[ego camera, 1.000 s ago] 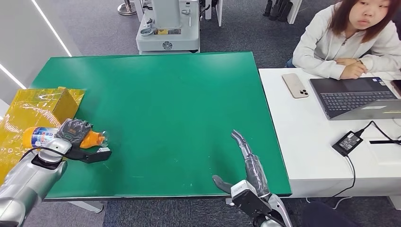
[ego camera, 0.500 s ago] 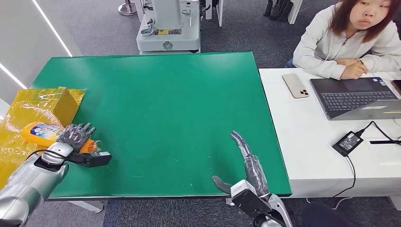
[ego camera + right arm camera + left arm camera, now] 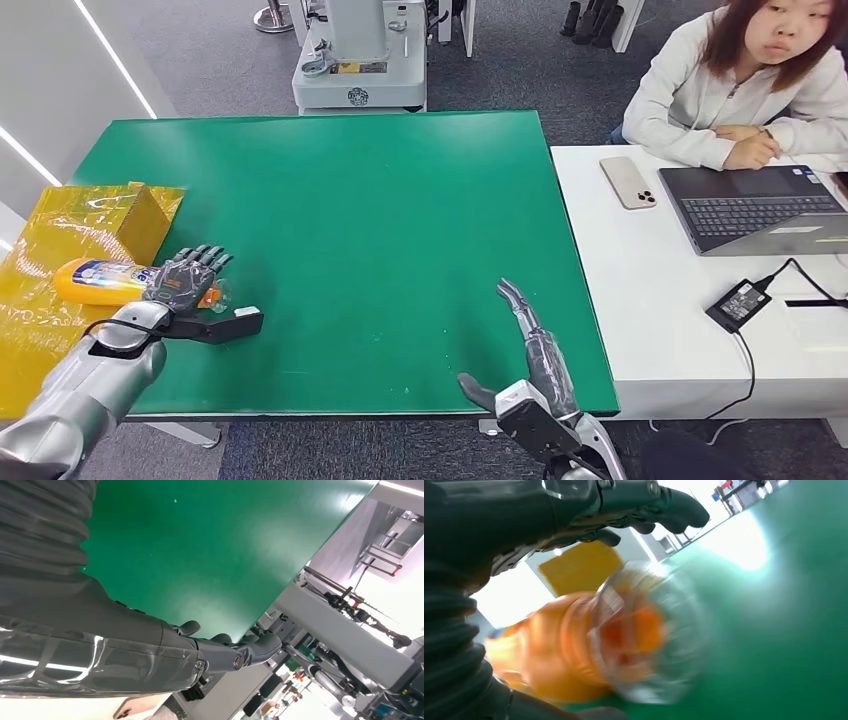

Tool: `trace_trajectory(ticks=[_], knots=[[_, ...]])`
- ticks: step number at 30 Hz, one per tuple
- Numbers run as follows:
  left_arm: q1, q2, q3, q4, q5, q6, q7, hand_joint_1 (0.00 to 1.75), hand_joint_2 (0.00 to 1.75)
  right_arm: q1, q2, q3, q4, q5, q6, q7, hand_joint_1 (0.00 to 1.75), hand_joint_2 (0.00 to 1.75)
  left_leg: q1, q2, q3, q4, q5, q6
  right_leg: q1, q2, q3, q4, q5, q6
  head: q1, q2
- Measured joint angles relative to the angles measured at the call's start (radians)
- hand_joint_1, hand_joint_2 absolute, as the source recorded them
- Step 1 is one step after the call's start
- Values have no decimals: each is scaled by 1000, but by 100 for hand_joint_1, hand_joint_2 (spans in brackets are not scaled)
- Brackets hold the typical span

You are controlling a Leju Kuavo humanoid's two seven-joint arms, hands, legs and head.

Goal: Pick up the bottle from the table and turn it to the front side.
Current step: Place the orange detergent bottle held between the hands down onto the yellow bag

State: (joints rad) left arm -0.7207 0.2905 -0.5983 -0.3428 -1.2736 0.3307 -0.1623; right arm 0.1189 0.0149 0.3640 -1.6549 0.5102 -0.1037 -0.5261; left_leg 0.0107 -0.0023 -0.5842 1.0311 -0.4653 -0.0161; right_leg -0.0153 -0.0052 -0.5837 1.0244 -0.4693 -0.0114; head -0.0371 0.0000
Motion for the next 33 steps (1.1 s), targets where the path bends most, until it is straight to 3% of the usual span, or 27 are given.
trace_trajectory(ticks=[3, 5, 7, 11, 13, 17, 23, 25, 29, 33], knots=[[45, -52, 107, -13, 232, 50, -188, 0, 175, 11, 0, -5, -5, -3, -2, 2, 0, 175, 0, 2, 0, 0, 0, 0, 0, 3, -1, 0, 0, 0, 0, 0], [85, -97, 207, -40, 428, 39, -353, 0, 175, 15, 0, -9, -4, -8, -3, 1, 0, 175, 0, 3, -1, 0, 0, 0, 0, 4, -2, -1, 0, 0, 0, 0], [117, -138, 300, -71, 557, 15, -456, 0, 175, 17, 0, -11, -2, -12, -4, -1, 0, 175, 0, 3, -1, 0, -1, 0, 0, 4, -2, -1, 0, 0, 0, 0], [161, -183, 411, -118, 628, 3, -500, 0, 175, 19, 0, -14, 2, -21, -4, -2, 0, 175, 0, 3, -2, 0, -1, 0, 0, 4, -2, -1, 0, 0, 0, 0], [215, -200, 437, -194, 736, 68, -512, 0, 175, 19, 0, -15, 6, -40, -9, -8, 0, 175, 0, 5, -1, 0, -1, 0, 0, 7, -3, -1, 0, 0, 0, 0], [352, -239, 408, -514, 1027, 284, -523, 0, 175, 21, -1, -10, 33, -83, -42, -31, 0, 175, 1, 4, -4, 0, -2, 0, 0, 5, -5, -2, 0, 0, 0, 0], [449, -253, 342, -837, 1043, 348, -523, 0, 175, 24, -8, 11, 53, -125, -81, -39, 0, 175, 0, 3, -5, 0, -2, 0, 0, 4, -5, -2, -1, 1, 0, 0], [471, -265, 309, -900, 1125, 252, -523, 0, 175, 28, -10, 15, 56, -148, -101, -50, 0, 175, 0, 2, -5, 0, -2, 1, 0, 3, -5, -3, -1, 1, 0, 0], [529, -320, 177, -944, 1270, -60, -523, 0, 175, 42, -10, 29, 48, -188, -149, -65, 0, 175, 0, 1, -6, 1, -2, 1, 0, 1, -4, -4, -1, 1, 0, 0], [544, -363, 74, -942, 1338, -141, -517, 0, 175, 59, -10, 37, 30, -227, -186, -65, 0, 175, 0, 3, -6, 1, -4, 3, 0, 3, -4, -5, 0, 2, 0, 0]])
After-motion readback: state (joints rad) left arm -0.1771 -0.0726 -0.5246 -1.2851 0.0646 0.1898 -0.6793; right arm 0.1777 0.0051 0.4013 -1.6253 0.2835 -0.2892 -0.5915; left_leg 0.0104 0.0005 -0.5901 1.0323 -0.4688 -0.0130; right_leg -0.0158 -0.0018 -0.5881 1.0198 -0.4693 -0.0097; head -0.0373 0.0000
